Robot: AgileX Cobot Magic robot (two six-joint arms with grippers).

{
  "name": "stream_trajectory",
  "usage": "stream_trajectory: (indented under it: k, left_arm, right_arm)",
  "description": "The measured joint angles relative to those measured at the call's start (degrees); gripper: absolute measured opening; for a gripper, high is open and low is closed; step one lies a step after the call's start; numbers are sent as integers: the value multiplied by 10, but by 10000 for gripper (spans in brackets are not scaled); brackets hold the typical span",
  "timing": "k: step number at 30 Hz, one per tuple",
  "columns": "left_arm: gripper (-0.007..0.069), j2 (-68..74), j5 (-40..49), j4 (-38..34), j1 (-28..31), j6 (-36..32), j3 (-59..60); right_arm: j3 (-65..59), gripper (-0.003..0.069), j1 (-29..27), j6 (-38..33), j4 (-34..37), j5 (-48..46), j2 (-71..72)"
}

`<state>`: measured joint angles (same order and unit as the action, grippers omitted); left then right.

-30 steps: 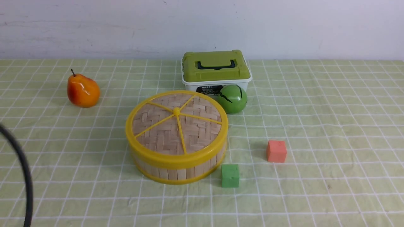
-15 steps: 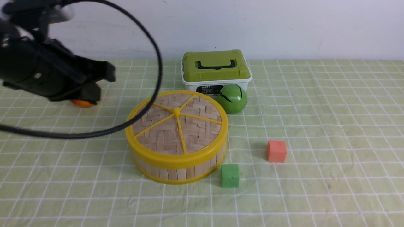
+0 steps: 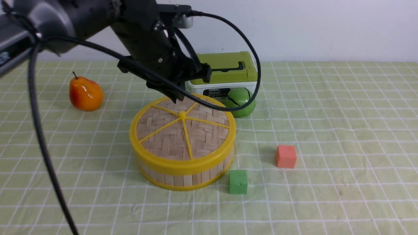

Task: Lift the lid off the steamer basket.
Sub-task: Use the left arm to lift the lid of the steamer

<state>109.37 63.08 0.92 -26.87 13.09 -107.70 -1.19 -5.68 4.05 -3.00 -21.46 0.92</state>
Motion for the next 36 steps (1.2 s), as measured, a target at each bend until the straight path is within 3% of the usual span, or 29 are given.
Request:
stream_trajectory:
  k: [1,5,11,24,30,36]
  left_arm:
    - [213,21,12,5,0,0,-19]
    - [330,63,21,19,0,0,-51]
    - [367,100,21,36,0,0,-66]
    - [282,133,1,49,0,0,-67]
    - [106,133,1,51,0,0,-69]
    - [106,126,6,49,0,7,-69]
  right_arm:
    - [0,241,0,0,0,0,0]
    - [0,241,0,0,0,0,0]
    - [0,241,0,0,0,0,0]
    - [0,241,0,0,0,0,0]
    - [0,241,0,0,0,0,0]
    - [0,241,0,0,0,0,0]
